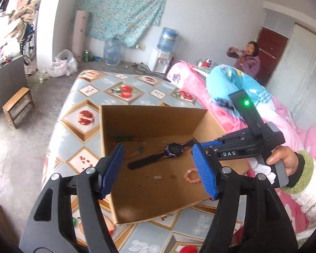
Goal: Organize jewelry
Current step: 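Open the left tool to drop the bracelet while the right tool opens to drop the charm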
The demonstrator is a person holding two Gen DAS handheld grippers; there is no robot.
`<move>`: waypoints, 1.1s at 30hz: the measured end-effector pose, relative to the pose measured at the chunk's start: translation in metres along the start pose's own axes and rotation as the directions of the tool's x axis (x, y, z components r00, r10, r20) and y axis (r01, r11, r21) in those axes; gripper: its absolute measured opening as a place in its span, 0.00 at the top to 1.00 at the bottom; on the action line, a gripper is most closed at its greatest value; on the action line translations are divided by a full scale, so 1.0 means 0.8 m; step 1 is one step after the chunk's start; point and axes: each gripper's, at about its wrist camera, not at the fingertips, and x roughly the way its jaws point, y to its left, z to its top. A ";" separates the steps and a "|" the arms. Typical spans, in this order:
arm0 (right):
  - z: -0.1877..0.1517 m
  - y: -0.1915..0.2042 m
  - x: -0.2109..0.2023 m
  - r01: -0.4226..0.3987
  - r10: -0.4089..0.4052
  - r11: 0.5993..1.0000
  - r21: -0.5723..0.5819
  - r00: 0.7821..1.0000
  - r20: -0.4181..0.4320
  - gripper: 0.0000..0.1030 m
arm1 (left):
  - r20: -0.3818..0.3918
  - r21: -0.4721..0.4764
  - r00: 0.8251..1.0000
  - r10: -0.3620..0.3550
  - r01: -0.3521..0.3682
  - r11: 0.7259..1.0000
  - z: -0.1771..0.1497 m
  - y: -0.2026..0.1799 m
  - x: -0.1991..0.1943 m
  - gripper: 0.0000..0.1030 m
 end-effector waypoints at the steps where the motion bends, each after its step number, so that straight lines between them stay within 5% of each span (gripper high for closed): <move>1: 0.004 0.001 0.012 0.010 -0.010 1.000 0.001 0.999 -0.035 0.81 | 0.011 -0.012 1.000 0.023 -0.023 1.000 -0.001 0.010 -0.007 0.35; 8: 0.024 -0.013 0.073 0.083 -0.067 0.994 0.075 0.979 -0.190 0.81 | -0.029 -0.067 0.996 0.079 -0.081 0.994 -0.018 0.060 -0.012 0.32; 14: 0.022 -0.020 0.073 0.140 -0.118 0.984 0.111 0.976 -0.186 0.80 | -0.072 -0.092 0.996 0.044 -0.051 0.994 -0.038 0.071 -0.003 0.31; 18: 0.010 -0.014 0.033 0.130 -0.116 0.983 0.131 0.988 -0.105 0.80 | -0.084 -0.103 0.996 0.021 -0.030 0.994 -0.043 0.068 0.004 0.30; 20: -0.001 -0.007 -0.007 0.118 -0.120 0.983 0.139 0.993 0.007 0.80 | -0.089 -0.108 0.996 0.015 -0.025 0.994 -0.045 0.067 0.007 0.27; 25: -0.066 -0.001 -0.115 0.138 -0.201 0.968 0.210 0.926 0.319 0.71 | -0.121 -0.140 0.993 -0.011 -0.006 0.990 -0.051 0.069 0.020 0.26; 28: -0.102 -0.023 -0.128 0.114 -0.229 0.941 0.320 0.909 0.348 0.71 | -0.160 -0.160 0.987 -0.033 0.007 0.987 -0.055 0.070 0.032 0.26; 33: -0.160 -0.070 -0.105 0.003 -0.184 0.883 0.470 0.923 0.339 0.70 | -0.218 -0.202 0.971 -0.096 0.052 0.978 -0.060 0.064 0.053 0.26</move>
